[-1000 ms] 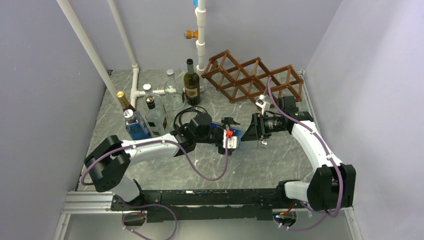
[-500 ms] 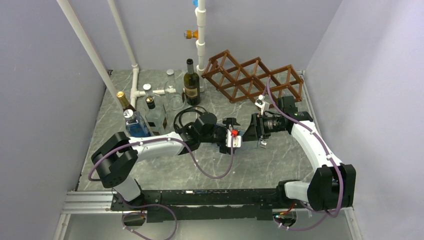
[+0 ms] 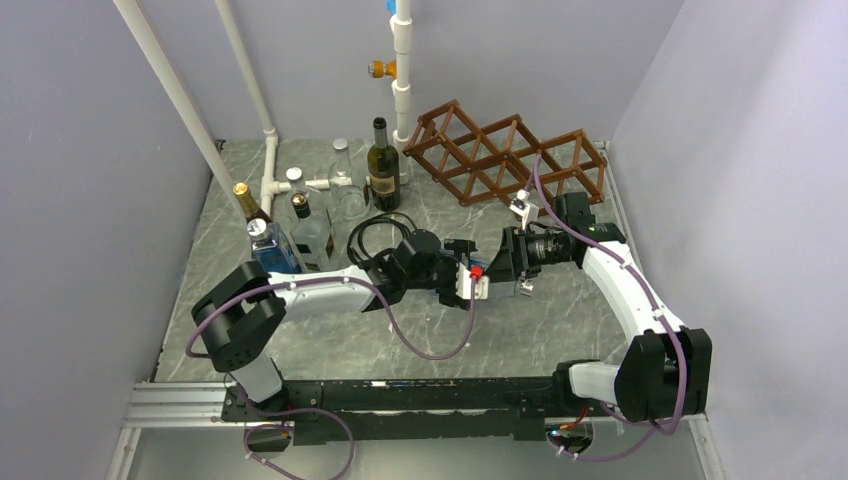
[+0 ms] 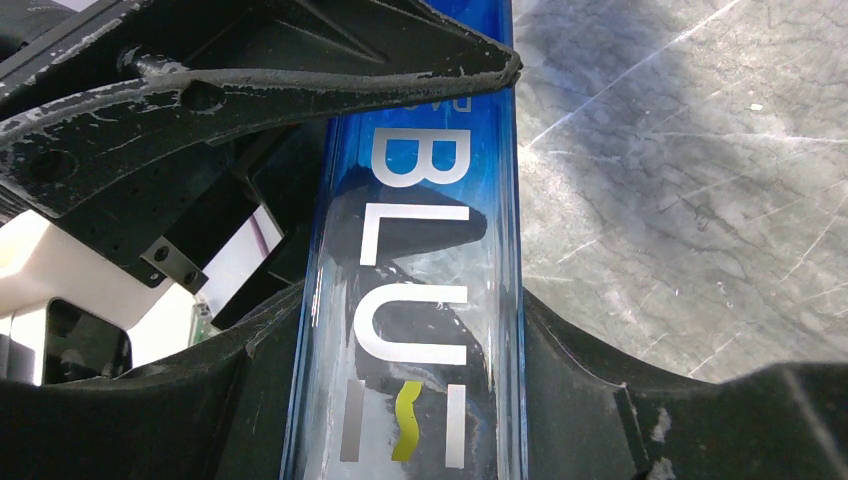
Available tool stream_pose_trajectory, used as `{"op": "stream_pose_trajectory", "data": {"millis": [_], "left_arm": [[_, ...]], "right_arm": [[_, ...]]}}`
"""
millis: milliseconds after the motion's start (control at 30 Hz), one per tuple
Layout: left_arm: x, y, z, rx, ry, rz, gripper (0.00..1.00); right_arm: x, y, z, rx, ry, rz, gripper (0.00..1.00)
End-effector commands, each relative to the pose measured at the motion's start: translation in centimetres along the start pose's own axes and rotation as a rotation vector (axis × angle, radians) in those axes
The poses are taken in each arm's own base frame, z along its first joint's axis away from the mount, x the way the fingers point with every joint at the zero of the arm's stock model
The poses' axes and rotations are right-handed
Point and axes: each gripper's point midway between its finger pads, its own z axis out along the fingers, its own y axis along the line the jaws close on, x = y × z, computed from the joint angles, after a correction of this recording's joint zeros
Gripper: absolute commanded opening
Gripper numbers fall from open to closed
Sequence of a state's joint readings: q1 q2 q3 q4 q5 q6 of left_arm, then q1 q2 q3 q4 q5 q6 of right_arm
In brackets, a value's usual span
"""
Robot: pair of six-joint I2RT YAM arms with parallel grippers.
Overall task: Take the wine bottle off the wine rack
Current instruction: Pick up the wine bottle from the wine rack.
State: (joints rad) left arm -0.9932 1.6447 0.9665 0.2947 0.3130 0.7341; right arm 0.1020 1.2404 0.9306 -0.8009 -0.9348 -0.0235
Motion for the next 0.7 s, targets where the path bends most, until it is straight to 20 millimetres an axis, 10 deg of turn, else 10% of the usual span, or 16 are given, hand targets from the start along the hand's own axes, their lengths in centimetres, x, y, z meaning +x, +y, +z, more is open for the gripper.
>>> {"op": "stream_pose_trajectory", "data": {"millis": [0, 233, 400, 667], "left_arm": [[-1.7, 2.5, 0.4, -0.088, -0.027, 0.057, 0.89], [-1.8, 3.3, 0.2, -0.142, -0.027, 0.075, 0.68], [-2.1, 3.6, 0.1, -0.141, -0.024, 0.069, 0.00], [-4.3, 5.1, -1.1, -0.206, -0.085, 0.071, 0.00]], "right_arm": [[-3.2, 3.7, -0.9, -0.144, -0.095, -0.166, 0.00], [-3.2, 3.7, -1.0, -0.142, -0.099, -0.173, 0.00], [-3.2, 3.8, -1.1, -0.141, -0.104, -0.186, 0.00], [-2.3, 4.8, -1.6, -0.201, -0.075, -0.297, 0.58]]}}
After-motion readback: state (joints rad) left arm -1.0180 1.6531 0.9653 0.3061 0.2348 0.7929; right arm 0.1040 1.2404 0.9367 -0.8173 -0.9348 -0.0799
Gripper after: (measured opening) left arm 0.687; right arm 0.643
